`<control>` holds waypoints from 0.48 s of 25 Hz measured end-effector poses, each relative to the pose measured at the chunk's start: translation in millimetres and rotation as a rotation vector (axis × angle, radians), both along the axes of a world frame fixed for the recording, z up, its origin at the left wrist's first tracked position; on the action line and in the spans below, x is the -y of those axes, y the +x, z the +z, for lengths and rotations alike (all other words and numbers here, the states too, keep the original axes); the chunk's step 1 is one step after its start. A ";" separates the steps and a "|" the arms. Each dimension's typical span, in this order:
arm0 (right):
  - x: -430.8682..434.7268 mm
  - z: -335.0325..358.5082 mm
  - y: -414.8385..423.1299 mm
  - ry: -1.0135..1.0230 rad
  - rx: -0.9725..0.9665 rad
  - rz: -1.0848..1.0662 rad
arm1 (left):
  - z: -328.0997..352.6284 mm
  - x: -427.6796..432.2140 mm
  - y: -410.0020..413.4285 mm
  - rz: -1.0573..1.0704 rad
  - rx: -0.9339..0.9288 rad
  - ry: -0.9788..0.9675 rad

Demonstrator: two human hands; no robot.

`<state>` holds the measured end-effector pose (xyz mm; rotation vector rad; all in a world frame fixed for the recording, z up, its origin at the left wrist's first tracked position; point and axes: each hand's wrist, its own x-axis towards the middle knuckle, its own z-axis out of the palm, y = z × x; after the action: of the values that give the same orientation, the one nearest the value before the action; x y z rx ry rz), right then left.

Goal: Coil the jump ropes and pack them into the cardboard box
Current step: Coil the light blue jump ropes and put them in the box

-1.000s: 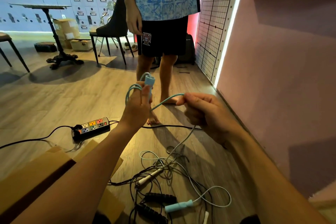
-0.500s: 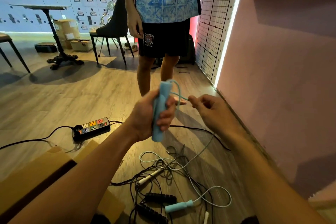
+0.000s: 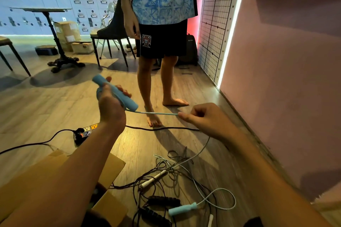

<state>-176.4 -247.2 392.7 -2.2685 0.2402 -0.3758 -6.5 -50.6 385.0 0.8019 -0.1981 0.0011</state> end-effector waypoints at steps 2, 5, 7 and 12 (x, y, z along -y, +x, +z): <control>-7.0 4.3 -3.3 0.043 0.062 0.131 | -8.1 7.1 -6.2 0.081 0.173 0.418; -16.6 10.7 -7.5 0.103 0.188 0.163 | -18.2 16.1 -15.9 -0.077 0.371 0.832; -17.1 12.7 -7.4 0.125 0.285 0.073 | -23.9 18.0 -21.5 -0.341 0.399 0.981; -9.7 5.0 2.3 0.123 0.417 -0.136 | -15.8 28.5 -47.3 -0.921 0.410 1.032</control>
<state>-174.1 -237.6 397.6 -2.0043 0.1941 -0.8676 -53.8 -79.1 369.2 1.6661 -0.9951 -0.8714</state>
